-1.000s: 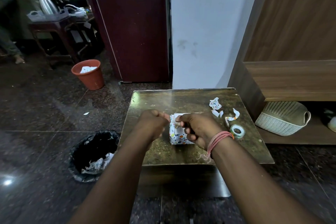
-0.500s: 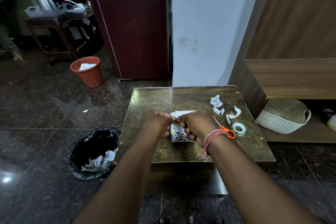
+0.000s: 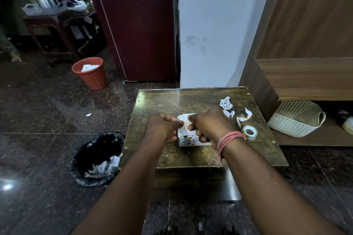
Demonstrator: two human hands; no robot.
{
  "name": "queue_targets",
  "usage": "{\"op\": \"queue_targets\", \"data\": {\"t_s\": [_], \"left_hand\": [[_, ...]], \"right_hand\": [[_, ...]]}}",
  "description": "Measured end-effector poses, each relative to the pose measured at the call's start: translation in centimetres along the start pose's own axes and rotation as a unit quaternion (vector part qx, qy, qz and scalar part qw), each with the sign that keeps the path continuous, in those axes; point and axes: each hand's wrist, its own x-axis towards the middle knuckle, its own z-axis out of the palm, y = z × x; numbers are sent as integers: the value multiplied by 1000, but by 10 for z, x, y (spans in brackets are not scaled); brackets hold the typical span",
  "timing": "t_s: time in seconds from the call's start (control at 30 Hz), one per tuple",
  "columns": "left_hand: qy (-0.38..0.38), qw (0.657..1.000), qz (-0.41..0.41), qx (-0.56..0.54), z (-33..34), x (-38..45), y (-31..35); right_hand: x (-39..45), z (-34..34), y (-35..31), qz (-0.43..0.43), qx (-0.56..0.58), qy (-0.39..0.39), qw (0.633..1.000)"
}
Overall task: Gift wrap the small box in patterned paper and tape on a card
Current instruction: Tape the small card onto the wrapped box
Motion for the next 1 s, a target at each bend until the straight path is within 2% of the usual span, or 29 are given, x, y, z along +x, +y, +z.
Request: {"op": "queue_targets", "data": {"t_s": [0.1,0.3,0.53,0.73,0.83,1.0], "left_hand": [[3,1000,-1,2,0,0,0],[7,1000,19,8,2,0,-2],[31,994,60,91,2,-2,-1],[25,991,72,107,1,-3,-3],[34,990,68,121,2,-2,-2],[33,997,42,58,1,1,-1]], "right_hand": [[9,-11,1,-49,-35,58,996],[19,2,17,-88,-115,99,985],[25,13,21,-106,-230,132,958],[24,13,24,-119,-236,112,958],[20,-1,17,-120,-183,94,971],[16,-42,17,-108,-178,173,963]]}}
